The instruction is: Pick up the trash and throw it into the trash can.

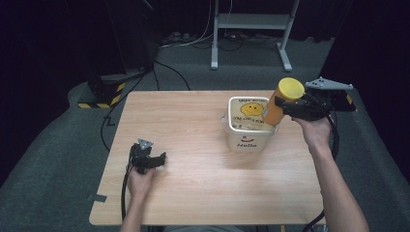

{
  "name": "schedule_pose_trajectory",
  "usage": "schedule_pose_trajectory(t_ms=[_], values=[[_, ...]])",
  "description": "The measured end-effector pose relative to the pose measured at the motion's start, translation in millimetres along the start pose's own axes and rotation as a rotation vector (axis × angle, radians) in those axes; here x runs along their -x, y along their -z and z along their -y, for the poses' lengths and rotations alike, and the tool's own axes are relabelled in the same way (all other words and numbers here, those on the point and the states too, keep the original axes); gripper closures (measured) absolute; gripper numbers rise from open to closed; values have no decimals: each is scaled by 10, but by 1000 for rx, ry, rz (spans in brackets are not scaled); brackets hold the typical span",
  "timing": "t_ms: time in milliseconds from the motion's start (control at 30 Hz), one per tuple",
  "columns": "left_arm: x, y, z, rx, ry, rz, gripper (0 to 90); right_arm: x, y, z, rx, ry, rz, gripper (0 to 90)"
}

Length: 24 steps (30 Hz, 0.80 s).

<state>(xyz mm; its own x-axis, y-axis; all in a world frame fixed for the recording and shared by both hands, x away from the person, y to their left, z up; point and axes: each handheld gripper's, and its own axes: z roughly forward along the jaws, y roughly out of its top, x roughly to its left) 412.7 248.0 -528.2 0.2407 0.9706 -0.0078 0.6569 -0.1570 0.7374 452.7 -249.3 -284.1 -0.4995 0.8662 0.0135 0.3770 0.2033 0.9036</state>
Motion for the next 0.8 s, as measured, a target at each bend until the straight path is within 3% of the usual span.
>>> schedule_pose_trajectory(t_ms=[333, 800], values=[[0, 0, 0, 0, -1, 0, 193, -150, -232, -21, -22, 23, -51, 238], [0, 0, 0, 0, 0, 0, 193, -304, -581, 36, -63, 34, -85, 238]])
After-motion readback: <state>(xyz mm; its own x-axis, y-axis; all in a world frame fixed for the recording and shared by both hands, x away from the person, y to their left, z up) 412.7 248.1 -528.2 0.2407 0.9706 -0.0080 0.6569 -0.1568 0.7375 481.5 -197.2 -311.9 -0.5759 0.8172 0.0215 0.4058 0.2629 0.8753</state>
